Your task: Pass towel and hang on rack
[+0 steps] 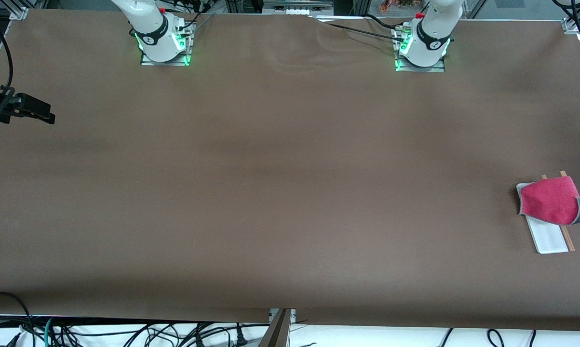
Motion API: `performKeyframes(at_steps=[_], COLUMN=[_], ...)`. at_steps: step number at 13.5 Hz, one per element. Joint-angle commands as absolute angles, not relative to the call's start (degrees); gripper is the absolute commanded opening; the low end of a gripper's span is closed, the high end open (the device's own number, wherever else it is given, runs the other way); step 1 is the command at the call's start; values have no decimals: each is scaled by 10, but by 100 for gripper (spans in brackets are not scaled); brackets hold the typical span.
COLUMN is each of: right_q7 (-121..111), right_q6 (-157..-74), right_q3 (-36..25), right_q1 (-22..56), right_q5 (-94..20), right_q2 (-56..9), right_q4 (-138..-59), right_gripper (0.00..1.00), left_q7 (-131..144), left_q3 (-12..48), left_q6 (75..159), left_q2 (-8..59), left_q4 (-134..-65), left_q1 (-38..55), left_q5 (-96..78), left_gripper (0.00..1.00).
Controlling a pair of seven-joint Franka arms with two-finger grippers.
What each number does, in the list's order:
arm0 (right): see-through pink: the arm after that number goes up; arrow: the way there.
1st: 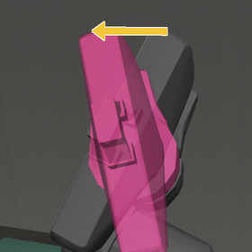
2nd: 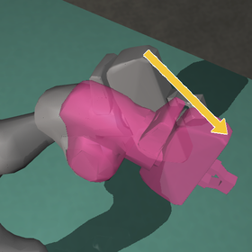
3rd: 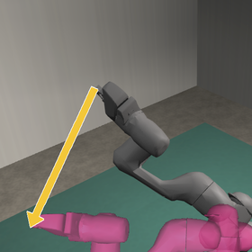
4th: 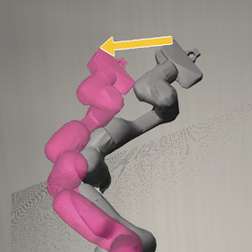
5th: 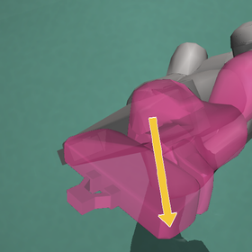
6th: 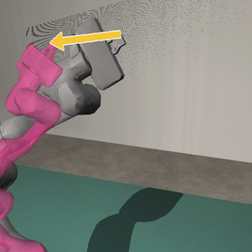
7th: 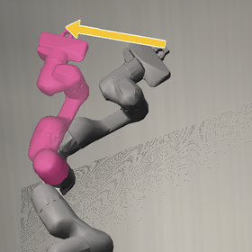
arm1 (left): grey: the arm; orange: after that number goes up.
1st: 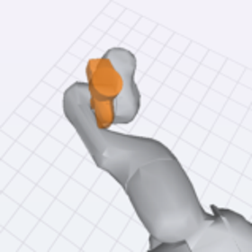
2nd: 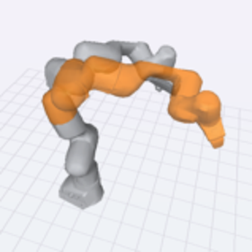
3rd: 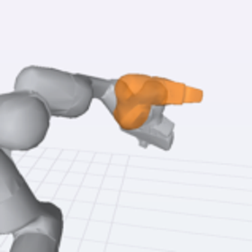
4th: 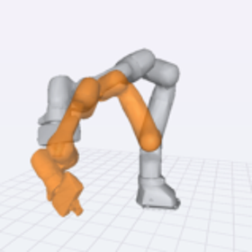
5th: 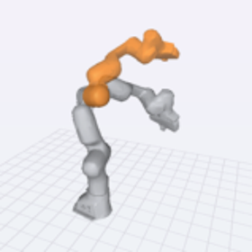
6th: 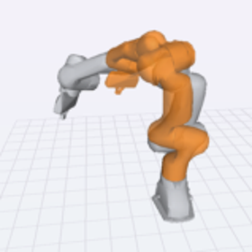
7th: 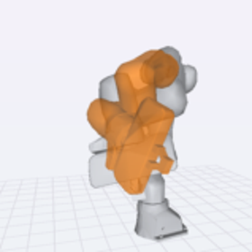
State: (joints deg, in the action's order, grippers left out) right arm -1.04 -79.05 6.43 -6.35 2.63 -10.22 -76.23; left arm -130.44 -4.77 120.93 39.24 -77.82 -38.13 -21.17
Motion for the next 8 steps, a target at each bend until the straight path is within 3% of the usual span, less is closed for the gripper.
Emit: performKeyframes(at_steps=[1, 5, 8], right_q7=[-21, -23, -21], right_q6=[-795, -795, -795], right_q3=[66, 65, 65], right_q1=[-63, -64, -63], right_q5=[33, 33, 33], right_q2=[-107, -108, -107], right_q4=[-755, -755, -755], right_gripper=[100, 100, 100], left_q7=[-1313, -1246, -1137], left_q3=[-47, -62, -65], left_q6=[1206, 1196, 1167], left_q2=[392, 329, 246], left_q4=[-762, -771, -826], left_q1=[-378, -341, -325], left_q5=[-224, -212, -201], left_gripper=[100, 100, 100])
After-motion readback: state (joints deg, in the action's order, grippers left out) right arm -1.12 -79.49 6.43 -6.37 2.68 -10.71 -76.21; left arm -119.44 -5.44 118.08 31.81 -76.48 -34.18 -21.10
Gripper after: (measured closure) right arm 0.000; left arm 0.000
